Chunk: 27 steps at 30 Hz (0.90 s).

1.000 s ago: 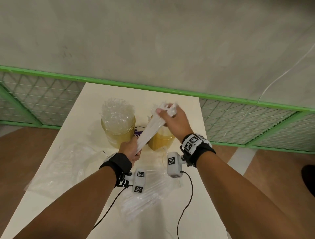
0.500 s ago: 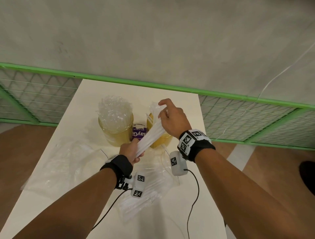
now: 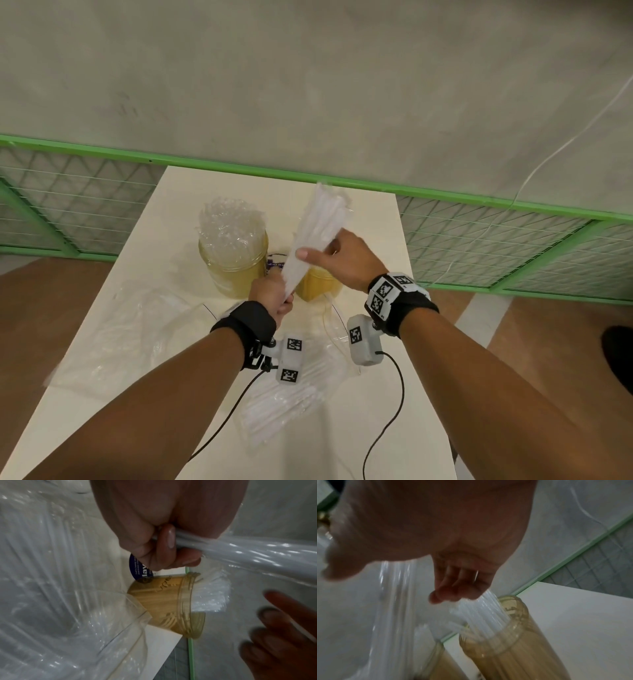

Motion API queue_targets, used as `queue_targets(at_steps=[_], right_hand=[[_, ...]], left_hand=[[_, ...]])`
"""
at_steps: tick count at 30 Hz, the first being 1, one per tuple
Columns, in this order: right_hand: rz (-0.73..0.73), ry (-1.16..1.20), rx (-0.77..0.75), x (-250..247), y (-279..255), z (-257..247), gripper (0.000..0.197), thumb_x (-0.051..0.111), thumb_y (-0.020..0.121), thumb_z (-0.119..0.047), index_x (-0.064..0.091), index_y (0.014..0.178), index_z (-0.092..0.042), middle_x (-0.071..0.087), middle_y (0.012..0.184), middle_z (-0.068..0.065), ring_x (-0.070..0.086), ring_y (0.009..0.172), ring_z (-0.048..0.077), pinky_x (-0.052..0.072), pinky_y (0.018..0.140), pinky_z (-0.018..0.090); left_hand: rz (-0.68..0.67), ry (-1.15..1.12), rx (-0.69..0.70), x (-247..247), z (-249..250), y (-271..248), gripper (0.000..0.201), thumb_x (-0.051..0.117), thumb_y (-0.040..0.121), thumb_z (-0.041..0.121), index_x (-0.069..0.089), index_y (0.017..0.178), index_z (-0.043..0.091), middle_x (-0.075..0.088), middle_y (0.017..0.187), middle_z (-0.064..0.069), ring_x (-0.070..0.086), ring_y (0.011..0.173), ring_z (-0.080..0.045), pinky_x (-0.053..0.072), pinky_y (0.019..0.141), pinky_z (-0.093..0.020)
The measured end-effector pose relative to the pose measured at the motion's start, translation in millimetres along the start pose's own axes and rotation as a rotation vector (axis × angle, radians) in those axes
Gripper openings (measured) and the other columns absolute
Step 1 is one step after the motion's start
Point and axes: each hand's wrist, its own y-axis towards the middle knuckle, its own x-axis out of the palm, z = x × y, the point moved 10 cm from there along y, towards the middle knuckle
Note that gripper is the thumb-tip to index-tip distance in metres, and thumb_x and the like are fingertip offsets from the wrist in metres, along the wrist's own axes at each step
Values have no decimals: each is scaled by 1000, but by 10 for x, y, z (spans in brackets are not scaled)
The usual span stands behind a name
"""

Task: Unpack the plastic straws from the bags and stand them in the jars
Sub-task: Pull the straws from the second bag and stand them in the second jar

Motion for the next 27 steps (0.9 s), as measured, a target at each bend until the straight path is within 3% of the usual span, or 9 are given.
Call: queue_targets(at_steps=[3, 6, 11, 14, 16, 19, 22, 24, 27], right_hand=[[-24, 105, -6, 145, 55, 1, 43, 80, 76, -58, 71, 109, -32, 72, 106, -12, 67, 99, 6, 56, 92, 34], [30, 179, -15, 66, 154, 2, 5, 72, 85, -31, 75, 86, -27, 74, 92, -8, 69, 93, 12, 55, 93, 41], [191, 206, -17, -291, 173, -142, 15, 65, 88, -23, 73, 85, -11, 73, 87, 7, 69, 85, 21, 55, 79, 38], [397, 208, 5, -630, 181, -71, 22, 64, 85, -24, 69, 80, -3, 71, 77, 13, 67, 72, 27, 54, 63, 38], [475, 152, 33, -740, 222, 41, 26, 61, 83, -28, 61, 68, -6, 62, 63, 10, 60, 59, 28, 44, 53, 34], [478, 2, 121, -721, 307, 224, 29, 58, 84, -35, 52, 62, -18, 59, 63, 4, 60, 63, 29, 42, 55, 29], [214, -221, 233, -386, 449, 452, 31, 63, 90, -47, 57, 88, -17, 65, 89, 5, 66, 87, 30, 55, 74, 36], [-12, -398, 266, -81, 523, 634, 58, 69, 84, -61, 58, 121, -17, 65, 111, 7, 65, 102, 30, 54, 84, 36], [-85, -465, 280, 89, 601, 813, 96, 75, 70, -72, 43, 145, -21, 62, 132, 5, 63, 115, 29, 54, 92, 38]], left_hand=[[-56, 71, 24, 171, 41, -18, 38, 44, 102, 33, 59, 89, 1, 52, 63, -13, 40, 40, -16, 21, 37, -18], [-57, 86, 47, 234, 144, -9, 31, 43, 99, 25, 60, 90, 1, 58, 70, -16, 45, 44, -19, 27, 39, -19], [-73, 153, 79, 366, 298, 18, 40, 39, 99, 39, 63, 88, 9, 69, 84, -17, 67, 67, -29, 57, 55, -37], [-29, 431, 282, 314, 419, 70, 26, 42, 91, 34, 59, 88, 15, 70, 92, -10, 68, 86, -33, 59, 75, -46], [-4, 615, 406, 302, 486, 67, 12, 48, 91, 25, 56, 96, 16, 68, 98, -7, 65, 93, -28, 55, 86, -42], [-19, 706, 510, 351, 524, 76, 10, 54, 91, 15, 53, 100, 19, 64, 105, -10, 63, 96, -26, 53, 88, -41], [5, 764, 583, 383, 564, 104, 8, 57, 91, 17, 55, 99, 20, 59, 106, -6, 62, 92, -24, 53, 89, -43], [27, 791, 606, 415, 601, 111, 6, 56, 92, 19, 54, 98, 20, 53, 108, -3, 62, 89, -24, 52, 88, -43], [54, 812, 635, 460, 687, 131, 11, 55, 93, 19, 56, 103, 19, 48, 117, -2, 64, 87, -24, 54, 84, -42]])
